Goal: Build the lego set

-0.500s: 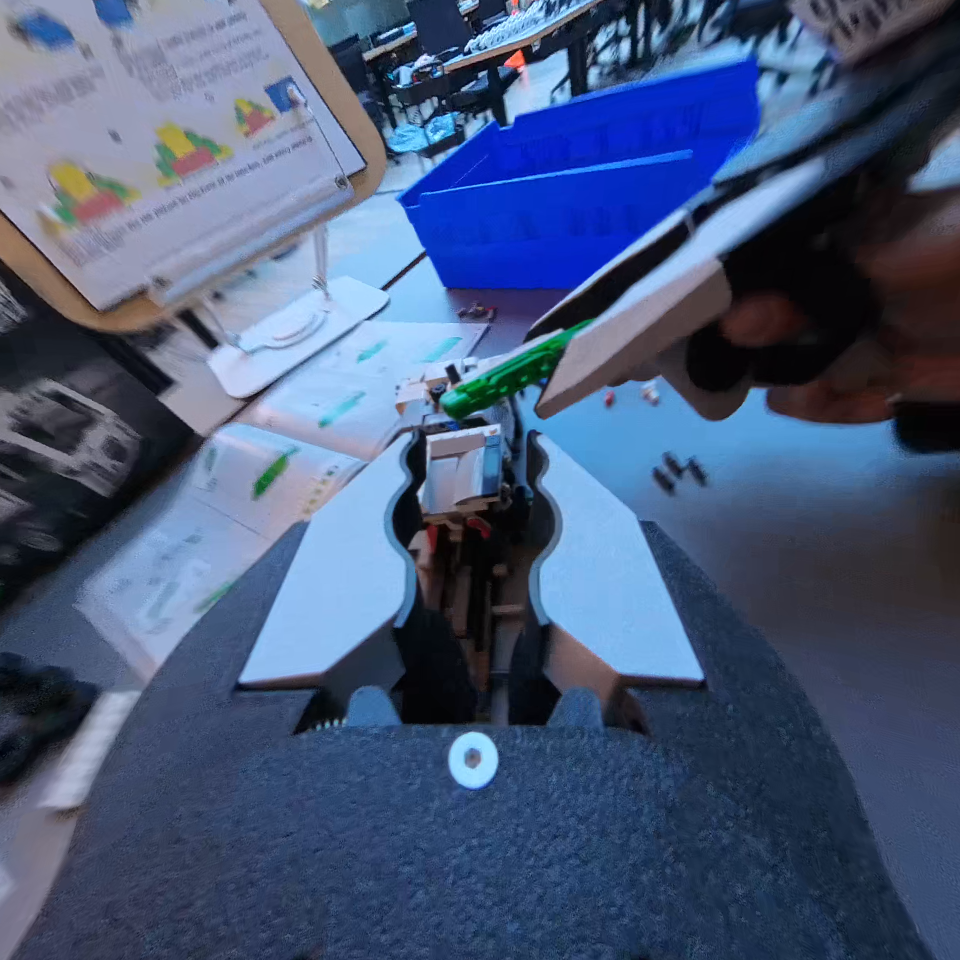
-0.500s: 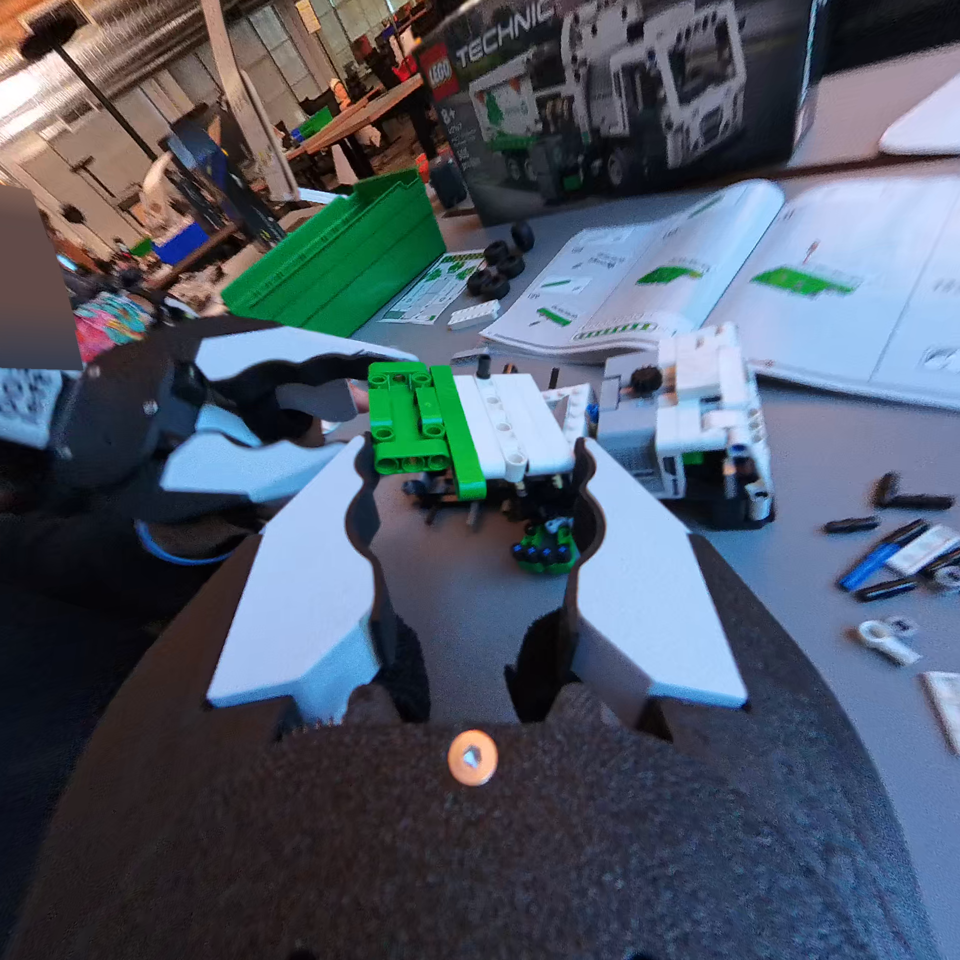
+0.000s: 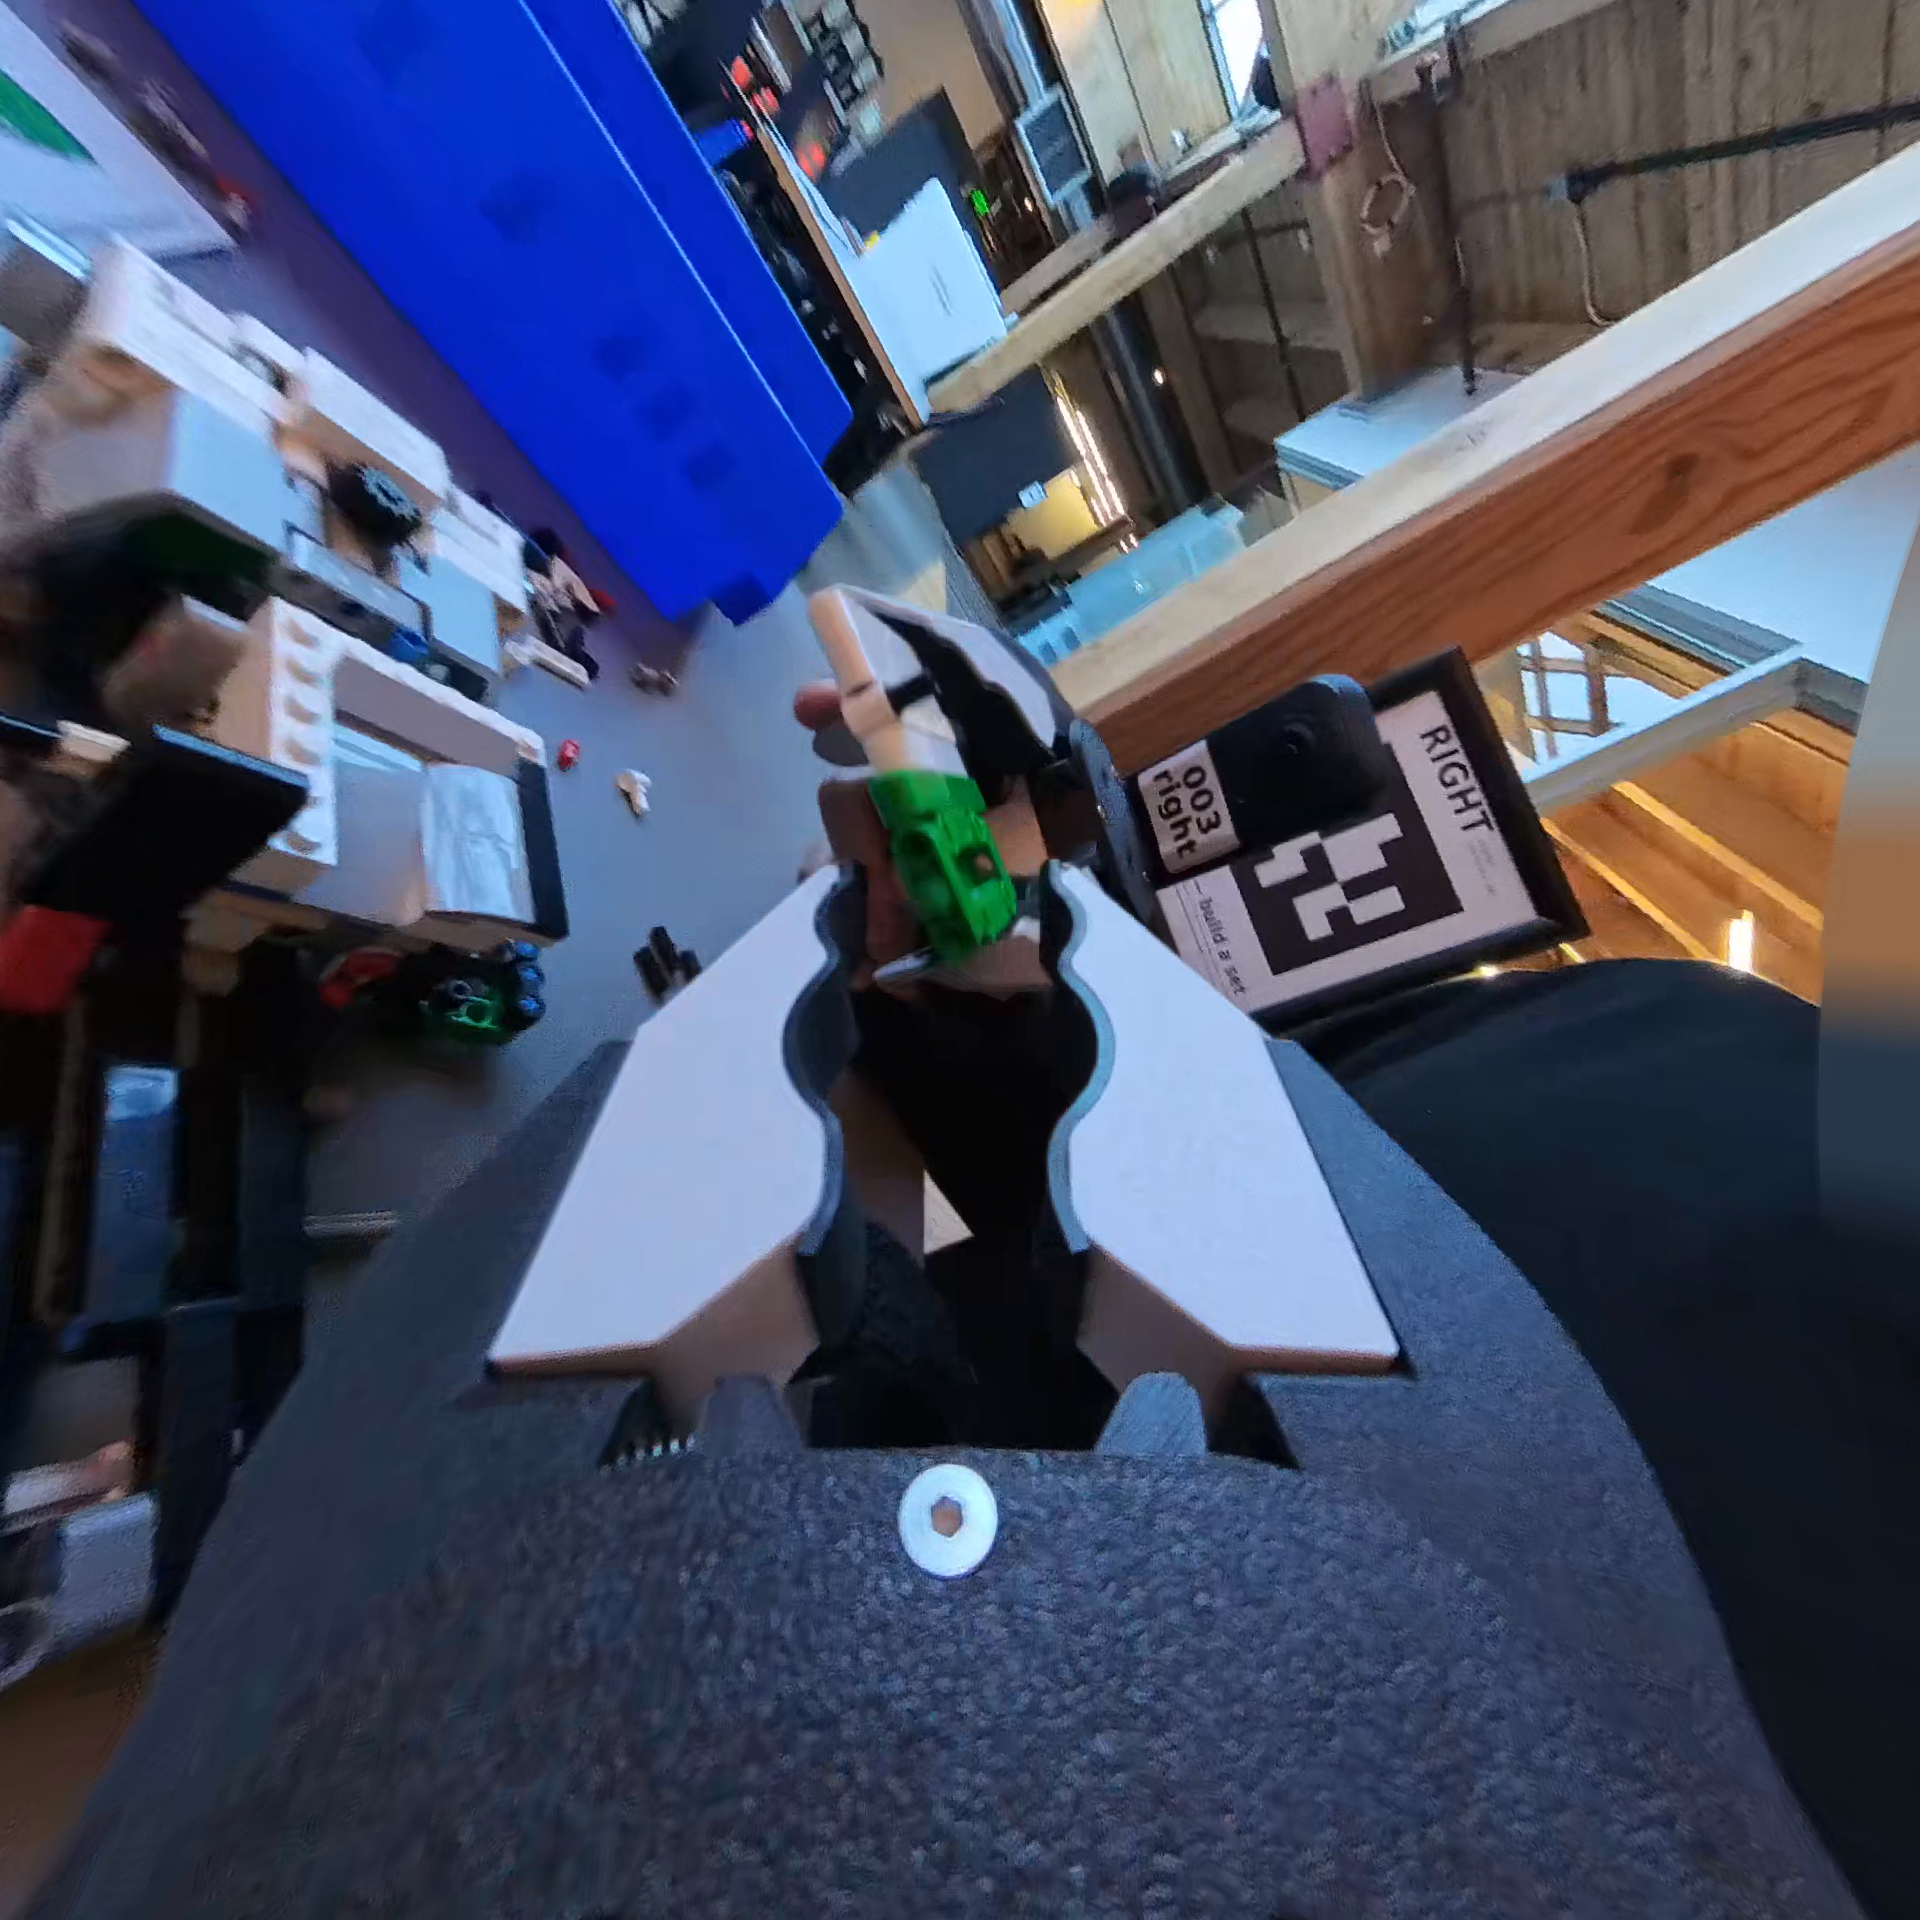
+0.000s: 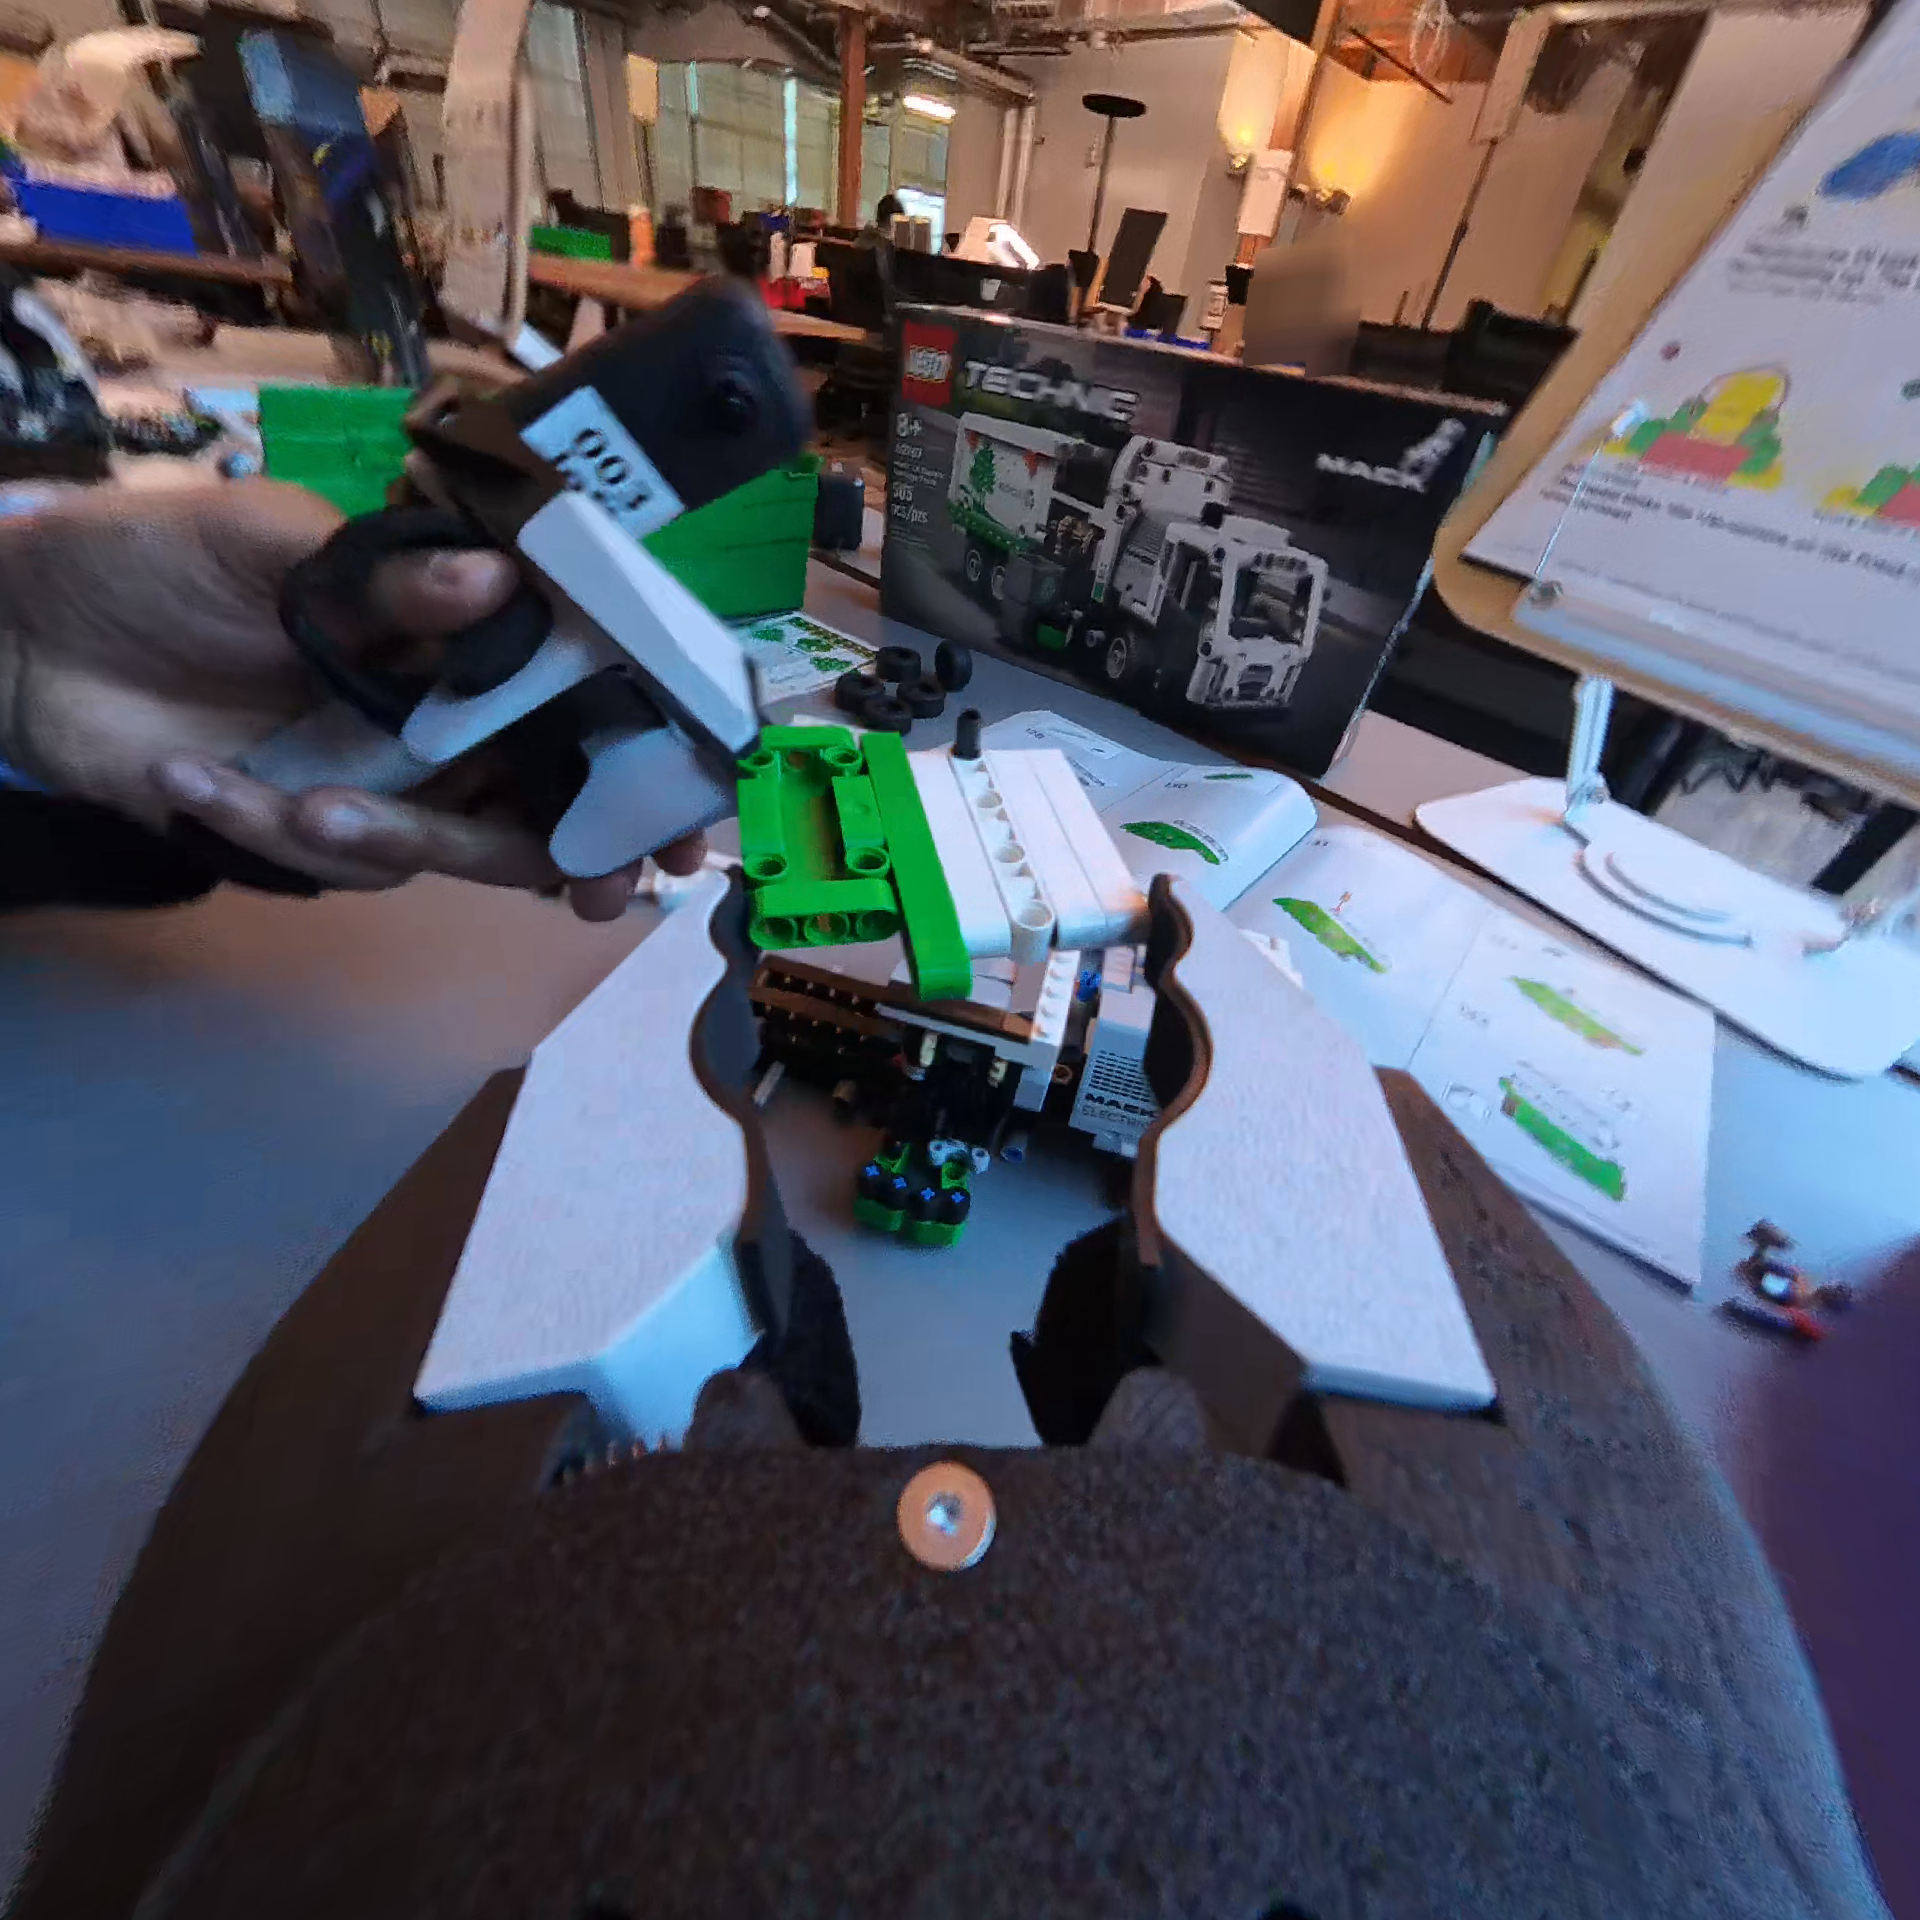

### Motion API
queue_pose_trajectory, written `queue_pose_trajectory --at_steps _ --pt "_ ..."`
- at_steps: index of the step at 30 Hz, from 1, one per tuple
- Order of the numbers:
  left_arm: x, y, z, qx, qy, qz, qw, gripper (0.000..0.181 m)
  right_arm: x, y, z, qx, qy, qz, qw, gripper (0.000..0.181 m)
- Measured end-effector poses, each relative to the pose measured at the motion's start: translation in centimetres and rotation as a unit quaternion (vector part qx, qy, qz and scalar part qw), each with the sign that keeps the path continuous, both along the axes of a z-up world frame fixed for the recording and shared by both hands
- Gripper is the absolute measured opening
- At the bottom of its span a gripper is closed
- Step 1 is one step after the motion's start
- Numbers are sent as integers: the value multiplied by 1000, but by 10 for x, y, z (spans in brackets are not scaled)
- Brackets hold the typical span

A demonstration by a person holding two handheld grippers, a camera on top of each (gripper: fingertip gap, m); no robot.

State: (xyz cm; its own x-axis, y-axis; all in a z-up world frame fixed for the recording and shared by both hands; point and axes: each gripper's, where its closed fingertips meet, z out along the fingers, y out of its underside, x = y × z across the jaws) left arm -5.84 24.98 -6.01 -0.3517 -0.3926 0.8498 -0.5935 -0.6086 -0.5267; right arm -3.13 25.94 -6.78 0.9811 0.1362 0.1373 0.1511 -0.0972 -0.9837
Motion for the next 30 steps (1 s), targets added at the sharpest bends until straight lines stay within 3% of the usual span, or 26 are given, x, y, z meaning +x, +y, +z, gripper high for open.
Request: queue_pose_trajectory --at_steps 1,4,8,11,13,16,23,26,30 --pt "-1 -4 -2 -1 4 -14 1000 24 -6 -1 -1 1 -29 14 999 74" --pt "-3 -16 -12 6 20 -50 999 11 -10 -3 -6 -8 -106 18 994 74" --pt "-8 -20 -16 -22 37 -95 995 7 -11 -4 -18 -60 -86 27 994 75" --pt "-16 -25 -14 -29 29 -140 989 6 -21 -9 -20 -76 -74 69 992 57" --pt "-18 -29 -16 -17 28 -152 988 6 -22 -13 -19 -65 -110 75 989 48" --pt "-14 -27 -21 12 25 -141 990 6 -17 -11 -23 -82 -128 60 987 52" --pt "-2 -4 -25 106 -24 -46 993 6 -11 -22 -25 -105 -18 57 993 52" --pt "-2 -3 -27 174 -59 -18 983 7 -6 -36 -42 -159 58 40 985 50" --pt "-1 -7 -43 238 -62 -6 969 7 -5 -61 -70 -214 88 2 973 37"
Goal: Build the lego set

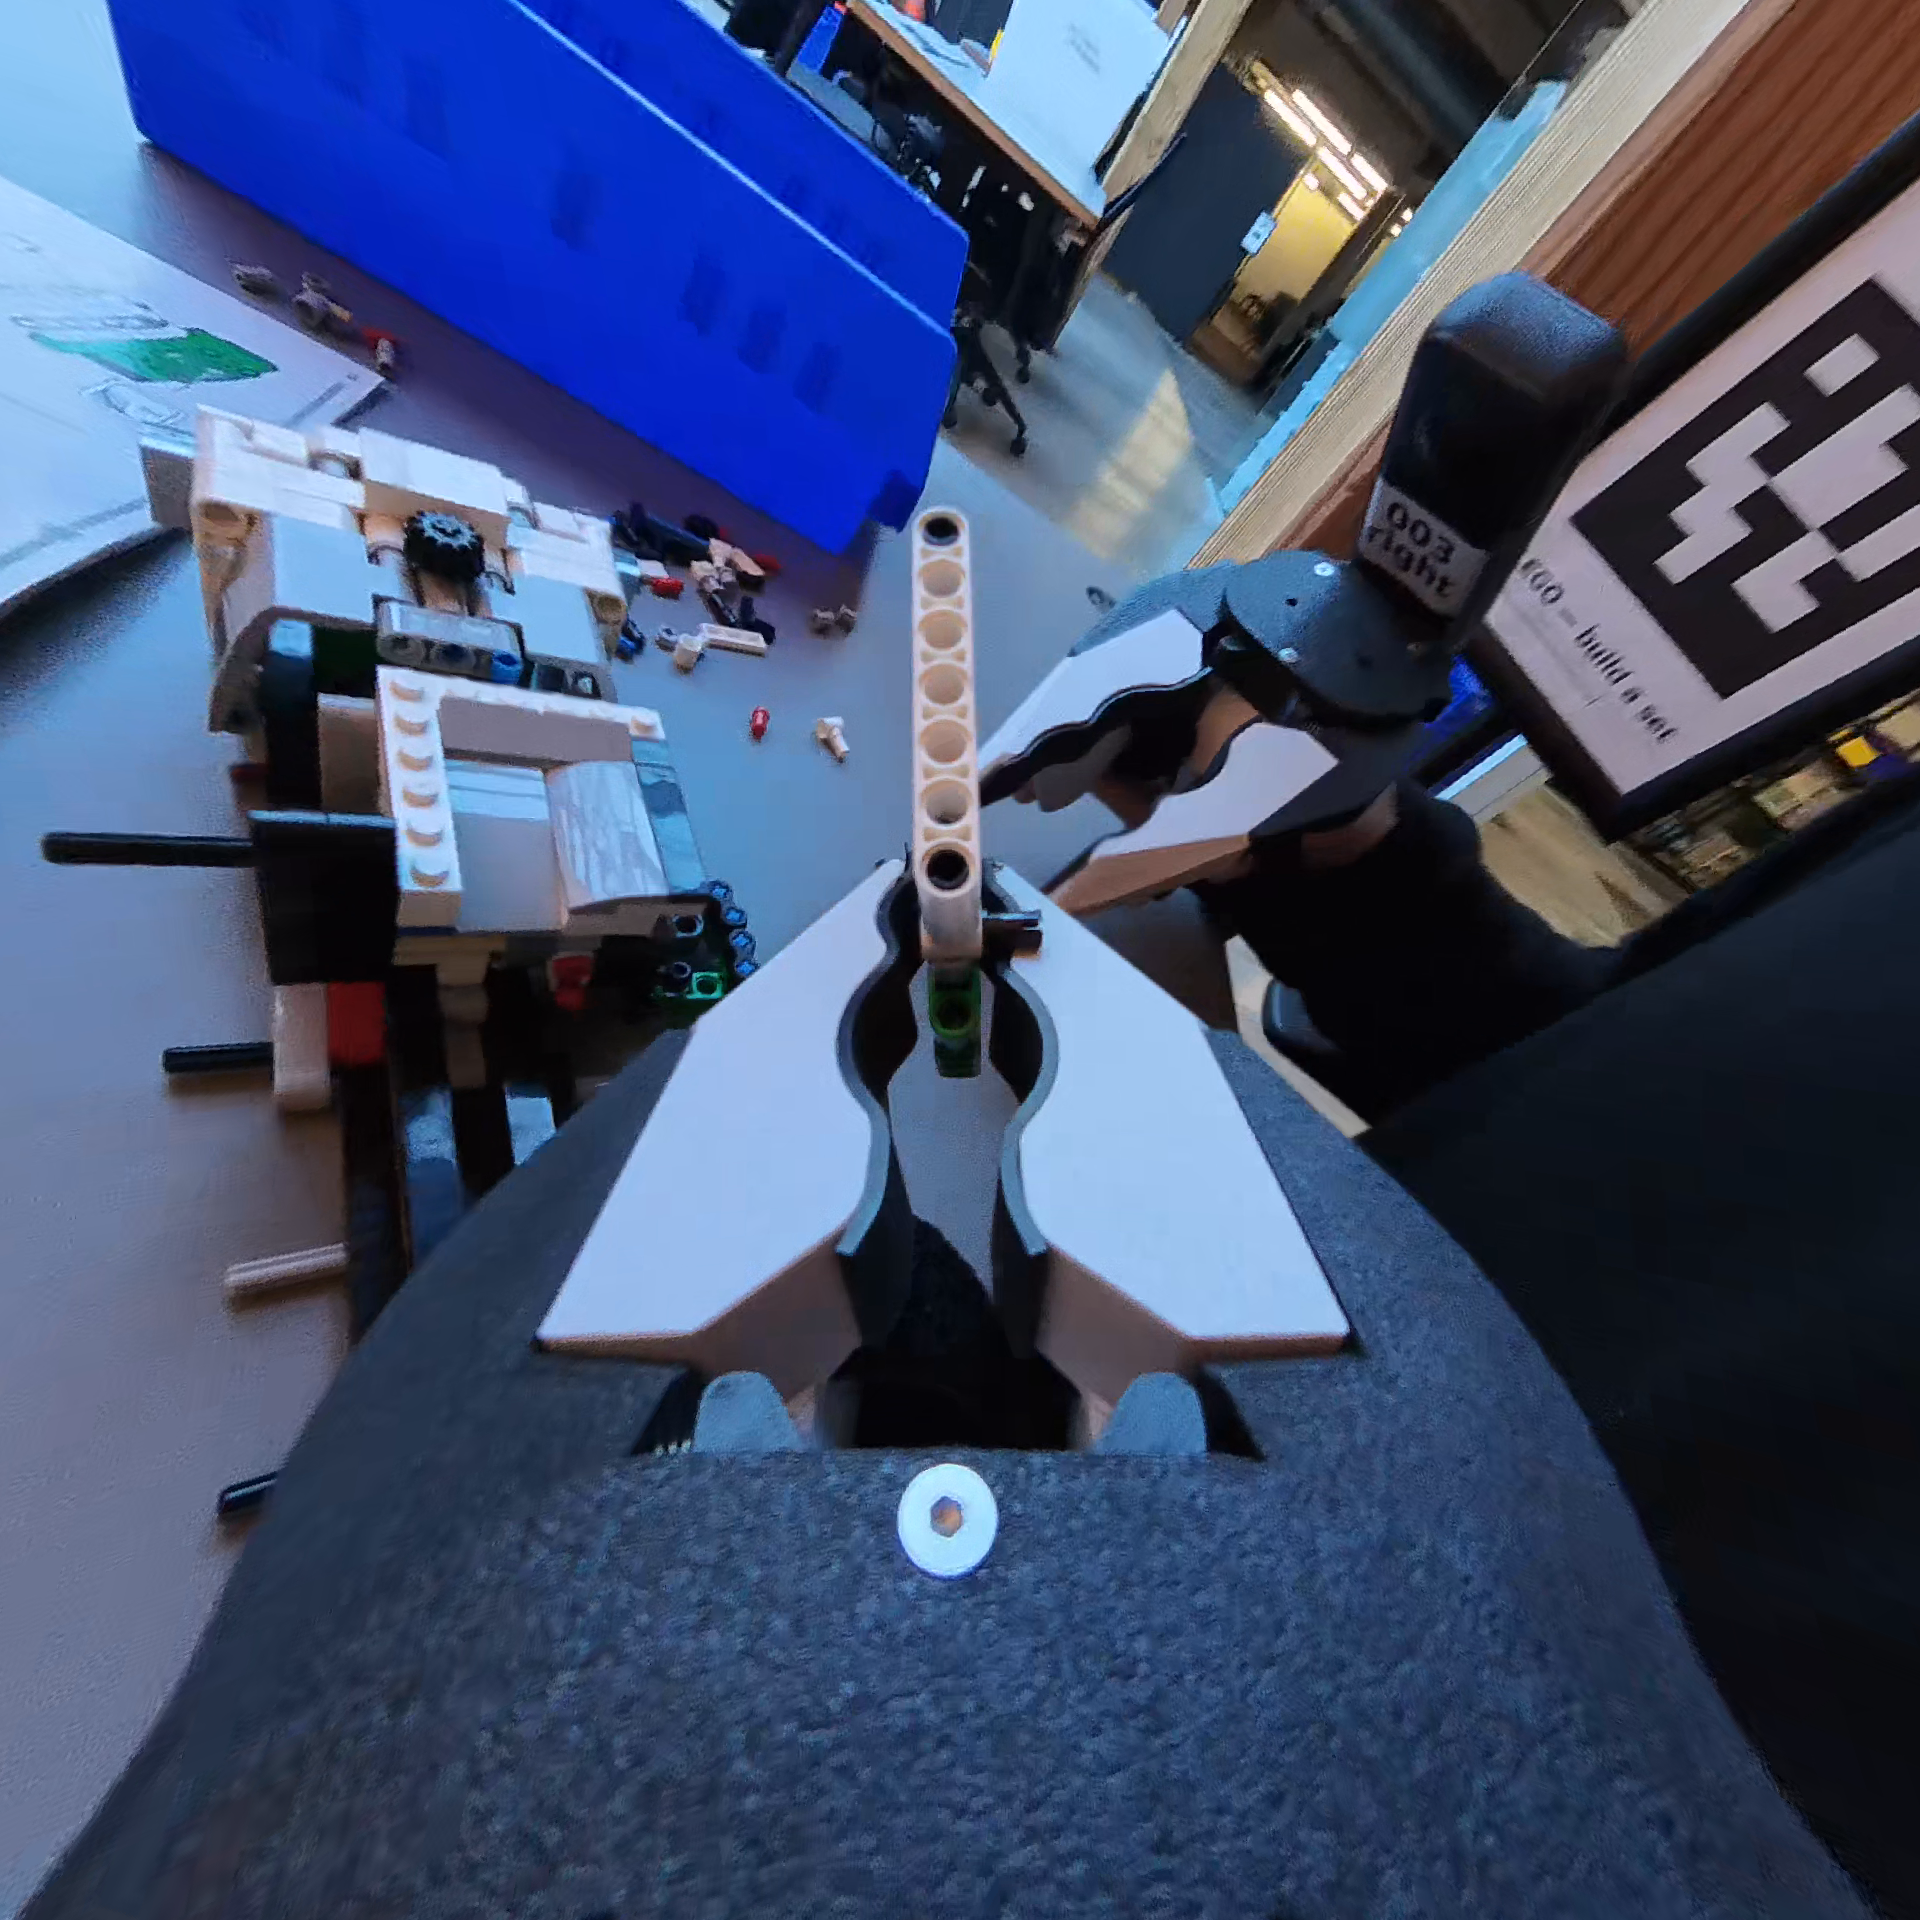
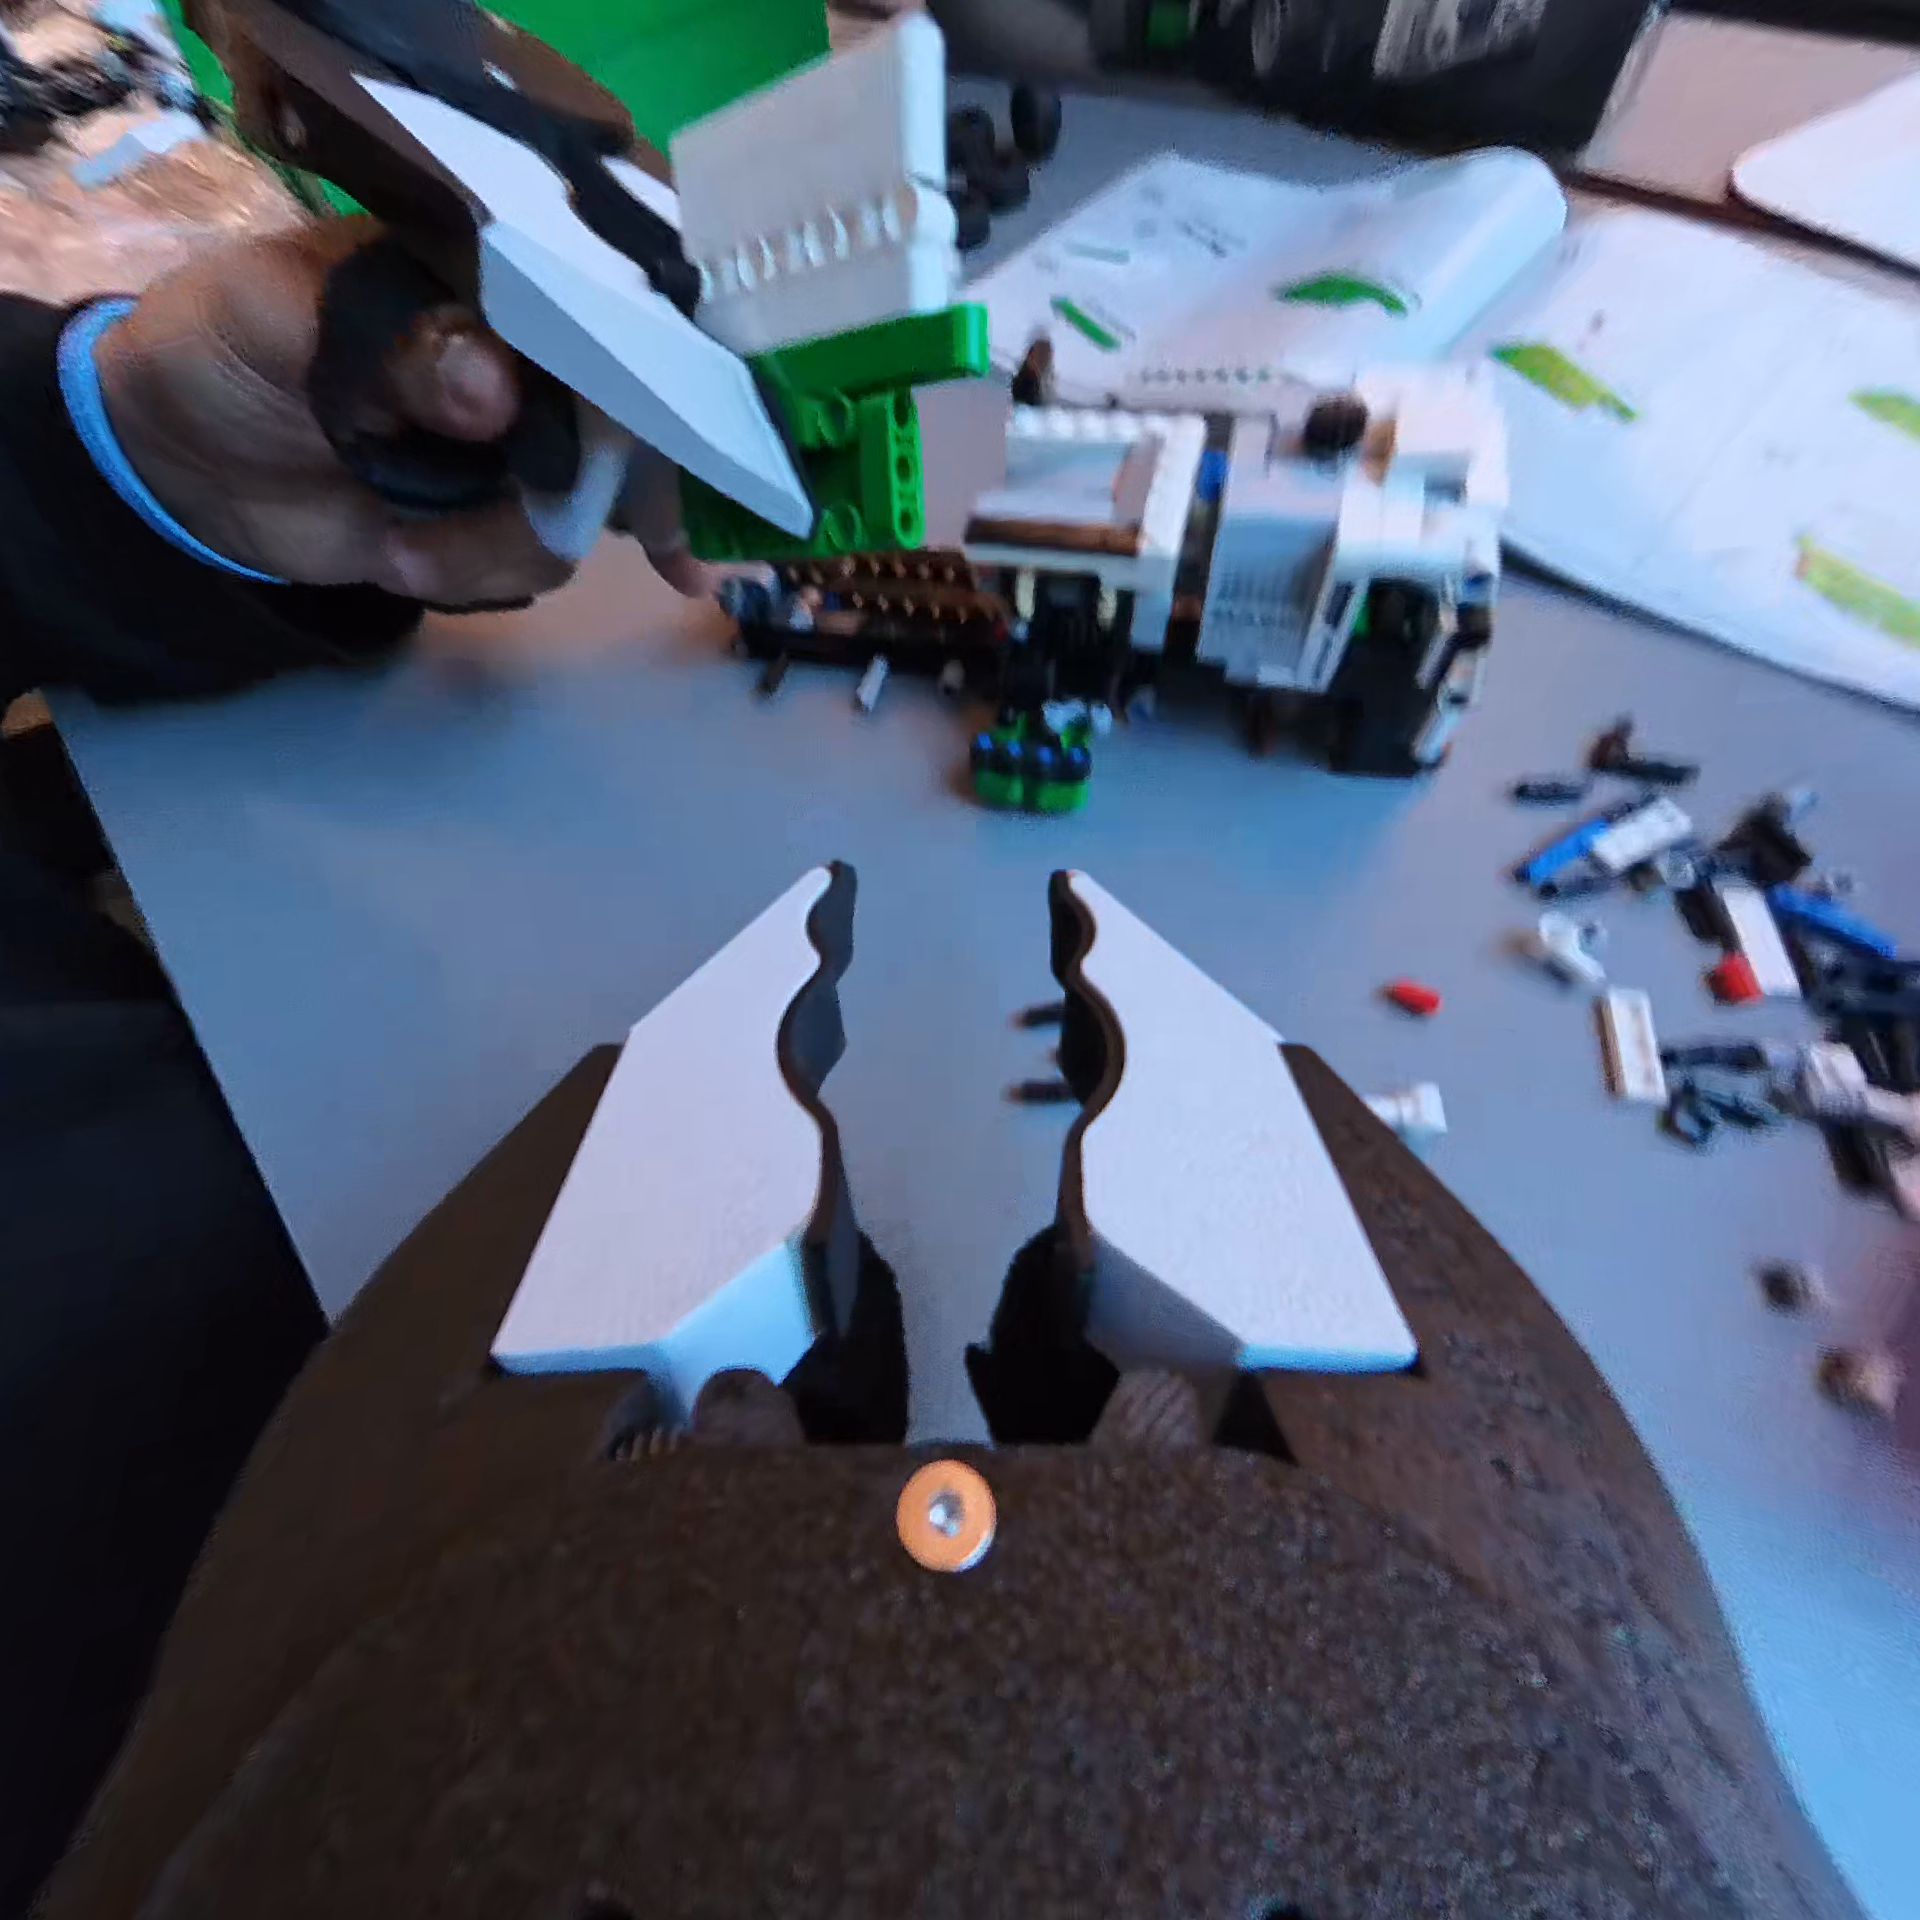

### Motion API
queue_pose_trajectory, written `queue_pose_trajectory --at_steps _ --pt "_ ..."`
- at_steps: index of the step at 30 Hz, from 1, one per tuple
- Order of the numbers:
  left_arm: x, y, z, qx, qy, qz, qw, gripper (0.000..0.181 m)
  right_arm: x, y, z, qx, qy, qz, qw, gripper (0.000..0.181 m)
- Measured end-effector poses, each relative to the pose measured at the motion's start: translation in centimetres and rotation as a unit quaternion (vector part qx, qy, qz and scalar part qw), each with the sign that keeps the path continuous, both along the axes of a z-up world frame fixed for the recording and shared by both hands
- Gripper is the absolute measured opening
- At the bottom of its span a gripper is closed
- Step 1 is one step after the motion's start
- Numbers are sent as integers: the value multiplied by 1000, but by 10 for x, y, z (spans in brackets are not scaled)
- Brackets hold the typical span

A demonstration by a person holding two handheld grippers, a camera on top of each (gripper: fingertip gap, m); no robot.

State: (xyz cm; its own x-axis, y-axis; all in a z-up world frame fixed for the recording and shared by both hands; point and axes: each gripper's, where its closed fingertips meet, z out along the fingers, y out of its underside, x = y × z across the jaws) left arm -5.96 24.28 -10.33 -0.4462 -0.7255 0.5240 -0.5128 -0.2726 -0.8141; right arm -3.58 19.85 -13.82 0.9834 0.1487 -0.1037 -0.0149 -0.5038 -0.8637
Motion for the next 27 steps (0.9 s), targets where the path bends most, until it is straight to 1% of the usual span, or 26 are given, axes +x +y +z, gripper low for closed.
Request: queue_pose_trajectory --at_steps 2,3,5,7,11,14,17,22,27 --pt "-1 -2 -9 24 5 4 1000 7 13 -11 -13 -25 -23 -44 998 30" --pt "-1 -2 -13 39 5 8 999 7 17 -16 -21 -43 -37 -57 997 30" --pt "-1 -2 -18 67 -1 15 998 7 20 -24 -37 -77 -53 -64 994 30" --pt "-2 -4 -18 73 -8 15 997 7 19 -27 -45 -92 -55 -65 992 30" --pt "-1 -7 -24 68 -1 14 998 7 20 -28 -44 -89 -59 -86 991 29" --pt "-1 -8 -26 56 7 10 998 7 17 -28 -50 -104 -75 -84 988 25" --pt "-1 -10 -27 49 11 5 999 7 17 -22 -50 -102 -89 -87 987 22" --pt "-1 -13 -29 54 10 2 998 7 16 -21 -50 -102 -84 -77 988 17" --pt "-1 -13 -30 57 10 3 998 7 18 -26 -50 -100 -61 -80 990 18"
